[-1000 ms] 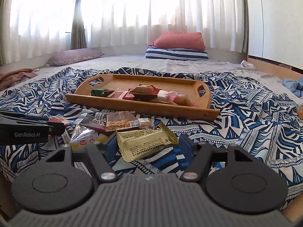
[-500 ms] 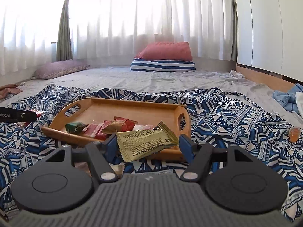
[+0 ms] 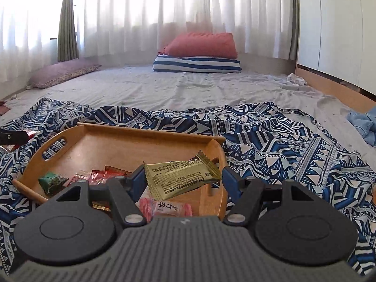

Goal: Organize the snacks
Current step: 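Carry the red bar in the left tool while the right tool carries the gold packet over the tray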

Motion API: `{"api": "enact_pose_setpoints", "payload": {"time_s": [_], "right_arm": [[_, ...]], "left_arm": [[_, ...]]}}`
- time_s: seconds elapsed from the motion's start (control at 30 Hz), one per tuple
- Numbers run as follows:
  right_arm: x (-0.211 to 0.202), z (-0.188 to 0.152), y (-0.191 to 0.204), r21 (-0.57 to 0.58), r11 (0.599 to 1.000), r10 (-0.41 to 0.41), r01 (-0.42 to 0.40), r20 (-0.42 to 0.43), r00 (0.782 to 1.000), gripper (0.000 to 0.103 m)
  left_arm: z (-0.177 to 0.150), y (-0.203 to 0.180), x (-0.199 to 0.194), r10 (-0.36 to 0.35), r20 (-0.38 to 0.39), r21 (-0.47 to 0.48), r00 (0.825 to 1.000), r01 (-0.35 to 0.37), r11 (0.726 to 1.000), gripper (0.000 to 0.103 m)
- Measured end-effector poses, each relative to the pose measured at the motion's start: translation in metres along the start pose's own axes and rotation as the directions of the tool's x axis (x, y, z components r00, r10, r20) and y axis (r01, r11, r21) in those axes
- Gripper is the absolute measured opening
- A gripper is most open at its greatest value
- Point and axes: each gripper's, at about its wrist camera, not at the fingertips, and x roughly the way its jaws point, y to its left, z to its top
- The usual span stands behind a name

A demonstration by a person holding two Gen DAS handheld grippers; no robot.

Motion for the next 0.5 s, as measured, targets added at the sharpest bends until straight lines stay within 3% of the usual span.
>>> {"api": "enact_pose_setpoints", "payload": {"time_s": [0.5], "right_arm": [[0.054, -0.013, 0.000, -0.032, 0.999, 0.025, -0.029, -0.106, 0.994, 0.070]], "left_arm": [[-0.010, -0.004, 0.069, 0.045, -0.094, 0.016, 0.995, -0.044, 0.999, 0.032]]}}
